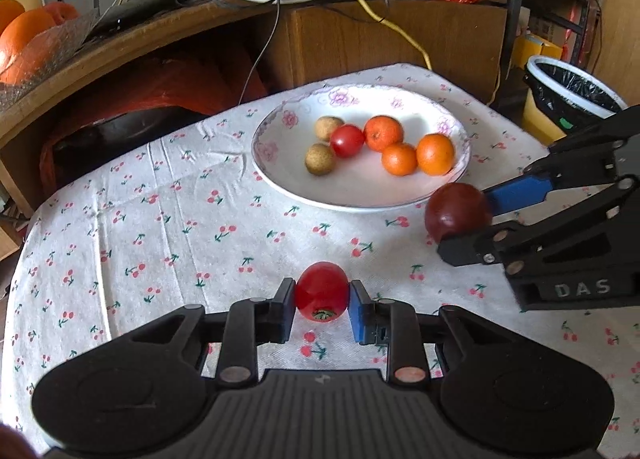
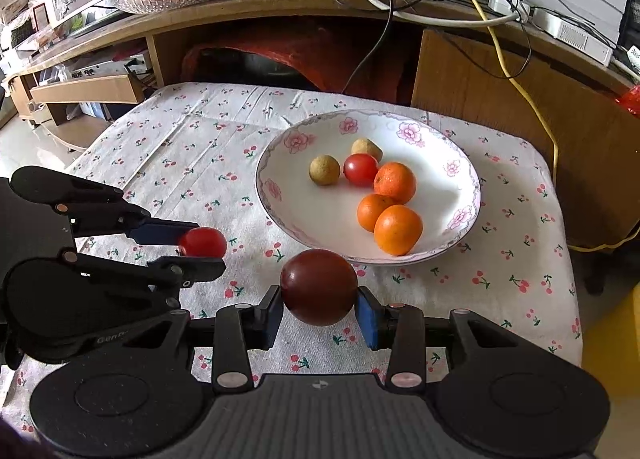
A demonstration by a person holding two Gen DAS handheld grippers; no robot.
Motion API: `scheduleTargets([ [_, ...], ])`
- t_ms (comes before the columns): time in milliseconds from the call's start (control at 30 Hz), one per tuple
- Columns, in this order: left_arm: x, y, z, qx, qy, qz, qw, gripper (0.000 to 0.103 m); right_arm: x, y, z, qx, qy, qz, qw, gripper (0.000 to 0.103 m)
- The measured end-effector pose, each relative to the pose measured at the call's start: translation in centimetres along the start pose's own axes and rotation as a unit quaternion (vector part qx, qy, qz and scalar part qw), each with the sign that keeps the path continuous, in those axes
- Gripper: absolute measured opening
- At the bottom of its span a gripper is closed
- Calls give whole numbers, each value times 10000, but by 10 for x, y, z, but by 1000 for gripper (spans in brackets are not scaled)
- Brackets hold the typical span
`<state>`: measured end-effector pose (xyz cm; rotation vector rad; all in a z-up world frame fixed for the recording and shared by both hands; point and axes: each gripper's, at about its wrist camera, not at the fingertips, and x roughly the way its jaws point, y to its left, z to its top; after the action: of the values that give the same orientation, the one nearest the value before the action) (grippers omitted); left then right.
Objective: Organize fruits
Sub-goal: 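Carry the dark red tomato over the bowl while the left tool carries the red tomato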
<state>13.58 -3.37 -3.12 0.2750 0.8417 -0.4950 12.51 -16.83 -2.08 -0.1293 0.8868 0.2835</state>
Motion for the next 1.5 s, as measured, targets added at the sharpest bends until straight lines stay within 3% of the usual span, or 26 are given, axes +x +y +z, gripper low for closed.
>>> scheduleTargets([
  [700,-6,-4,36,-32,-468,-38,9989,36,-7,-16,21,167,-349,-90,9992,34],
  [1500,43,4,60,-63,-345,153,9993,36,28,-39,47,276,-535,-367,9975,38],
])
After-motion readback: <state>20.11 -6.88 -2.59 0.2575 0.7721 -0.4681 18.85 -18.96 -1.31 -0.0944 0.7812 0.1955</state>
